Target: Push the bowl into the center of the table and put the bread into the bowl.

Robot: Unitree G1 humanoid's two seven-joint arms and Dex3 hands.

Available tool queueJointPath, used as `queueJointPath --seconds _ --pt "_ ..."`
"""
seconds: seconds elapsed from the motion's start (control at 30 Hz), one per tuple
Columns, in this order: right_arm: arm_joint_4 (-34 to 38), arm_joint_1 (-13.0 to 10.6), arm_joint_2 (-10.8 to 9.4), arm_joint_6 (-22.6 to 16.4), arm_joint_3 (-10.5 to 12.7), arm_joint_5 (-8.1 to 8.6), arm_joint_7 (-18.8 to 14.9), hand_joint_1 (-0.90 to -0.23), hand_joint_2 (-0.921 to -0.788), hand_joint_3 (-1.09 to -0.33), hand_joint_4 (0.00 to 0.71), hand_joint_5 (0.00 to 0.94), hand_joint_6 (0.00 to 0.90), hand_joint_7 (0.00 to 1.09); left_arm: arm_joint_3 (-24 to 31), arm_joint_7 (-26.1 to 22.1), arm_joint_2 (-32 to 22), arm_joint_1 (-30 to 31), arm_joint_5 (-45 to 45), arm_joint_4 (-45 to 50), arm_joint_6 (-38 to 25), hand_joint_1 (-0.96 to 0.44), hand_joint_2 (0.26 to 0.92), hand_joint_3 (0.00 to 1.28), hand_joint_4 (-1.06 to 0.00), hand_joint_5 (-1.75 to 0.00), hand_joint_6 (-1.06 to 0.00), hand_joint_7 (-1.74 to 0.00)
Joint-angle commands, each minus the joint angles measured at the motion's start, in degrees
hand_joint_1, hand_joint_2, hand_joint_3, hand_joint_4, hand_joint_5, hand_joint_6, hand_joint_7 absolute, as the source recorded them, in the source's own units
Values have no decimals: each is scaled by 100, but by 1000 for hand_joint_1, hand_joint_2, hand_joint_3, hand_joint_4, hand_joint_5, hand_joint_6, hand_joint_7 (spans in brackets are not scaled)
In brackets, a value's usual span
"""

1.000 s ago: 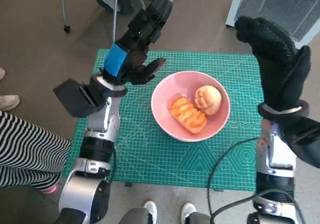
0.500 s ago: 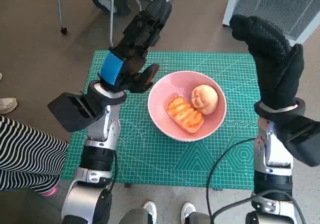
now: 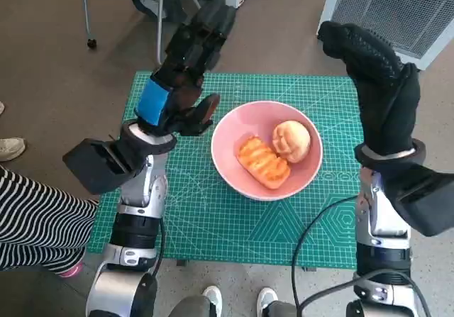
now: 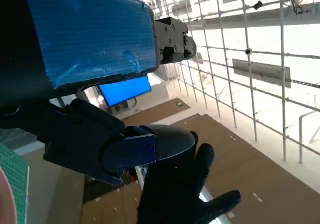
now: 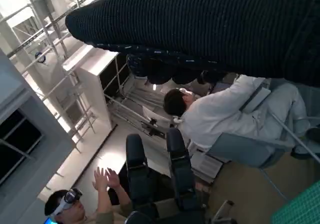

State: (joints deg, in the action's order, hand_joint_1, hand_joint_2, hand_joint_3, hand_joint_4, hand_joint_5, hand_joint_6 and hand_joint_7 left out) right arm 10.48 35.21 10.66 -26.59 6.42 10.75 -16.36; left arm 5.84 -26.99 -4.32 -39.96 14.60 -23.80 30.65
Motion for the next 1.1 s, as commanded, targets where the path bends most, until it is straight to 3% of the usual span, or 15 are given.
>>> queueJointPath --seconds 0.03,0.77,1.1 --pt "44 -156 -37 15 -42 -99 47 -716 -921 -703 159 2 47 429 47 36 18 92 14 -139 235 -777 921 533 -10 -53 1 -251" --pt "149 -193 -47 -57 -66 -233 65 -724 -921 -701 152 0 39 425 256 20 152 -29 165 -1200 1306 -768 921 482 1 1 -2 -143" --pt "334 -203 -26 -184 -52 -189 4 -720 -921 -697 150 0 38 425 250 -50 197 -89 179 -1567 1565 -762 921 477 1 1 -1 -146"
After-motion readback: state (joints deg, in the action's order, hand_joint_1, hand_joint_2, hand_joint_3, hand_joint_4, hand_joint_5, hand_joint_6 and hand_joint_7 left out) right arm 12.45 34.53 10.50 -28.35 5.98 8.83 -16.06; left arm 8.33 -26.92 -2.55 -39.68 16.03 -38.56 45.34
